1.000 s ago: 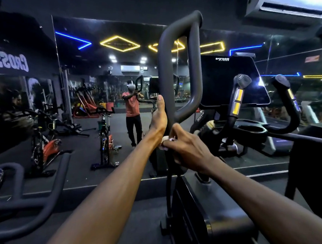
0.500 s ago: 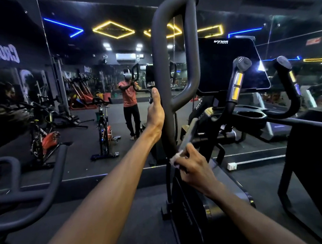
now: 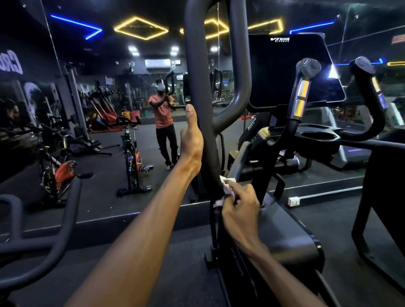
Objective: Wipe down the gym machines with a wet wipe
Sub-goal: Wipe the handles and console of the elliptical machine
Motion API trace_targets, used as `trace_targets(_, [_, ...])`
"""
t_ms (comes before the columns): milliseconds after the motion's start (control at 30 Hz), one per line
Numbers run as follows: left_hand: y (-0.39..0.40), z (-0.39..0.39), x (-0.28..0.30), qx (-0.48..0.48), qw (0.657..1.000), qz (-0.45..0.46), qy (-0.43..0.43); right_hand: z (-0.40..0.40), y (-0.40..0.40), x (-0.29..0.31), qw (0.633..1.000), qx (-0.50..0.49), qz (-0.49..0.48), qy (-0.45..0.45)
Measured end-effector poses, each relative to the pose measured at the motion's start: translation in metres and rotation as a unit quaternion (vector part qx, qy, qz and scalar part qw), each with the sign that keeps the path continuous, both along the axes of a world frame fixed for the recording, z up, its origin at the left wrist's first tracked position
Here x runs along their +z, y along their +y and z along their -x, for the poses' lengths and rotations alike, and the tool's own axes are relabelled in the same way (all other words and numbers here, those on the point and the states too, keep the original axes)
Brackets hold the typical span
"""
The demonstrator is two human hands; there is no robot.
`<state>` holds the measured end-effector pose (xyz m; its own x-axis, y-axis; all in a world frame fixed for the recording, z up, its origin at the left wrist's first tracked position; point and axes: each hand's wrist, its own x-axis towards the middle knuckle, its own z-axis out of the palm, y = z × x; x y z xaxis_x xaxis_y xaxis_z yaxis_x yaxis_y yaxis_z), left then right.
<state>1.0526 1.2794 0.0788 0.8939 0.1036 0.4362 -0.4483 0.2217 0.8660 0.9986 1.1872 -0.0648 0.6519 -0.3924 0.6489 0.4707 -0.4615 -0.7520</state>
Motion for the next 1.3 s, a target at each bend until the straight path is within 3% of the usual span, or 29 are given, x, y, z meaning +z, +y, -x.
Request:
trace_targets(167, [0.0,0.007,0.0,-0.011,1.0,0.007,0.008,-0.024,-0.021,-0.005,0.991,-0.012,0.09,0.095])
trace_targets(333, [-0.001,0.005,-0.002,-0.013,0.999,0.035,-0.006,-0.031,-0.041,-0.003,0.969,0.074,0.194,0.137])
trace_targets(600, [0.002,-0.005,-0.007,-0.133,0.989,0.063,0.034,-0.092,-0.074,0.011,0.932,0.124,0.274,0.203])
trace_targets(800, [0.001,-0.013,-0.01,-0.166,0.981,0.098,0.029,-0.155,-0.104,0.026,0.933,0.114,0.272,0.207])
trace_targets(933, [0.0,-0.022,-0.014,-0.156,0.981,0.108,0.033,-0.151,-0.105,0.026,0.915,0.135,0.328,0.194])
trace_targets(1167, [0.0,-0.033,-0.019,-0.147,0.981,0.126,-0.013,-0.214,-0.132,0.044,0.903,0.071,0.31,0.288])
trace_targets(1300, [0.001,-0.037,-0.021,-0.127,0.984,0.128,-0.012,-0.2,-0.129,0.063,0.887,0.074,0.345,0.299])
